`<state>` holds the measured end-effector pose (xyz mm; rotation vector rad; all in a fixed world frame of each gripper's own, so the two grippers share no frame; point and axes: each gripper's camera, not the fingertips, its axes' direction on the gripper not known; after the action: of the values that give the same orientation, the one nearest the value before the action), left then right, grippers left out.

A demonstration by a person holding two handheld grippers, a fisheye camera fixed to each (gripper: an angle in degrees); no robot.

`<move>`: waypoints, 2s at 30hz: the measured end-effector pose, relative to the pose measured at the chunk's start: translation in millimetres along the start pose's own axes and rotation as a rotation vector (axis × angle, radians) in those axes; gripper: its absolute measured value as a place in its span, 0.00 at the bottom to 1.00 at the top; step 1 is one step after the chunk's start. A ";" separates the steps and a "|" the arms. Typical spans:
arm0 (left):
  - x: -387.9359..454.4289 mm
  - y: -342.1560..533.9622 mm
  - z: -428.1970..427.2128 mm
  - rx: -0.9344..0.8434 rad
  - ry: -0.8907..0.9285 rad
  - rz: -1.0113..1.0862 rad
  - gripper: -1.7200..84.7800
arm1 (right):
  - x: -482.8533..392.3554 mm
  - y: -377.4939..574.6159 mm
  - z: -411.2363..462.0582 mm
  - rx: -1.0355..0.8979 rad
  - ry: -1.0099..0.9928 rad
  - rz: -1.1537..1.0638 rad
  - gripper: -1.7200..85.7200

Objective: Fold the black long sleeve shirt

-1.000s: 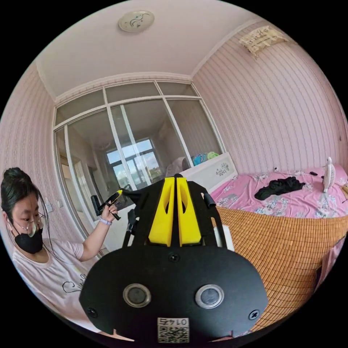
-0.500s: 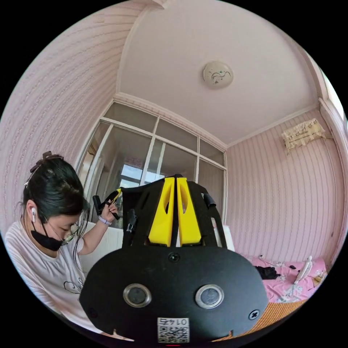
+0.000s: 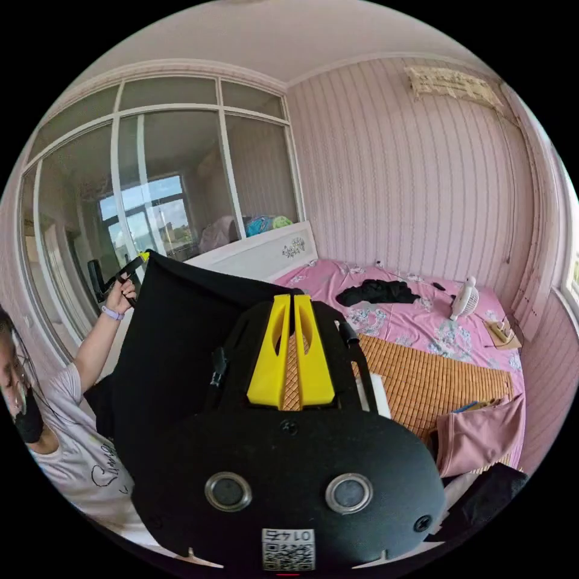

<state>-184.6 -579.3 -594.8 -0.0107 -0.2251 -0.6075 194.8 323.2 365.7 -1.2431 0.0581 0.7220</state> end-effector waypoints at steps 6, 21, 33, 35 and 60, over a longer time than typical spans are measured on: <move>25.1 -16.9 93.7 0.010 -0.041 -0.003 0.01 | 23.7 -66.0 -7.6 0.237 0.119 0.006 0.02; -0.1 247.1 287.5 -0.448 -0.115 0.103 0.01 | 81.8 156.1 215.5 -0.138 0.089 0.072 0.02; -40.6 581.4 359.3 -1.025 -0.050 -0.090 0.01 | 95.3 433.7 368.9 -0.659 0.006 0.412 0.03; -37.8 602.9 358.7 -1.058 -0.044 -0.050 0.01 | 86.3 458.3 363.1 -0.700 0.004 0.409 0.03; -24.0 741.2 392.3 -0.981 0.184 0.008 0.04 | 38.2 534.8 300.8 -0.623 0.123 0.415 0.11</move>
<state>135.5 73.1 -175.7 -0.8972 0.2686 -0.6566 -158.9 675.2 6.5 -1.9028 0.2083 1.0689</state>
